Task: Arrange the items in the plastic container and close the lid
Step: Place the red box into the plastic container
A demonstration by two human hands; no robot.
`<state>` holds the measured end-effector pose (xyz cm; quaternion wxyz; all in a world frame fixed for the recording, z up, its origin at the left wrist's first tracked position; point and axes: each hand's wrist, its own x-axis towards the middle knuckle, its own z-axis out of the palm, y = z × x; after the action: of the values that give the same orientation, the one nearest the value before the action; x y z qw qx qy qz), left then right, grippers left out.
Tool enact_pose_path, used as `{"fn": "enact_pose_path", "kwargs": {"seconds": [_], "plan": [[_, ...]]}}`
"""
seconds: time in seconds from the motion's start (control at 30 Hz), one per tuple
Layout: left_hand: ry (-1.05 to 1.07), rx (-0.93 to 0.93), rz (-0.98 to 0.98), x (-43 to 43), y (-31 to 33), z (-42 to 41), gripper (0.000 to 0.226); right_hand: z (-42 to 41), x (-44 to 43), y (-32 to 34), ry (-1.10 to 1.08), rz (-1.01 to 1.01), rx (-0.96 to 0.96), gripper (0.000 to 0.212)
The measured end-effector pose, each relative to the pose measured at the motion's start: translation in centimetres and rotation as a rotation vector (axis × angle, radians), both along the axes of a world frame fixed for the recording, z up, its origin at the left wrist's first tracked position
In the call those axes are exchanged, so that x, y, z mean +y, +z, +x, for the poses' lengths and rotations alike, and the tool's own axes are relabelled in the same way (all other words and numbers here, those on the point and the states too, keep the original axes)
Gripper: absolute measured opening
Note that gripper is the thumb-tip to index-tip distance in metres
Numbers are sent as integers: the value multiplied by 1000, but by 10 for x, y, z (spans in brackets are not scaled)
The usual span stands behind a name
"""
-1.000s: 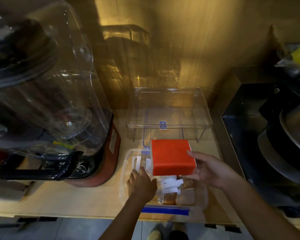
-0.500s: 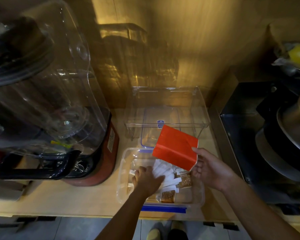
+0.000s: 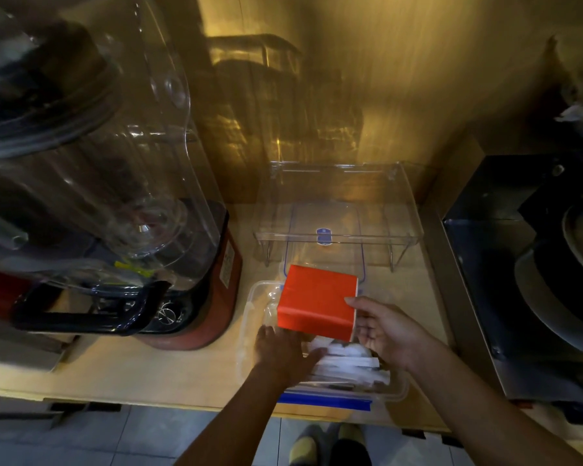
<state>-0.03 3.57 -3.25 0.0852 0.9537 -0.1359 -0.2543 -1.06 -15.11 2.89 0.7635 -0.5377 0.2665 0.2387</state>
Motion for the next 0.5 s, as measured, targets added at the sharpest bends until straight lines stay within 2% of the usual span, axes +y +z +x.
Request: {"fn": "enact_pose_path", "kwargs": {"seconds": [0.13, 0.27, 0.4, 0.5], "plan": [[48, 174, -282, 7, 3, -5, 46, 4, 12, -15, 9, -43, 40, 55], [5, 368, -396, 11, 11, -8, 38, 11, 22, -28, 39, -56, 48, 44], [-100, 375, -374, 12, 19, -9, 34, 17, 33, -34, 66, -81, 0, 32], [-86, 226, -386, 16, 26, -11, 34, 18, 43, -39, 73, -125, 25, 32]]}}
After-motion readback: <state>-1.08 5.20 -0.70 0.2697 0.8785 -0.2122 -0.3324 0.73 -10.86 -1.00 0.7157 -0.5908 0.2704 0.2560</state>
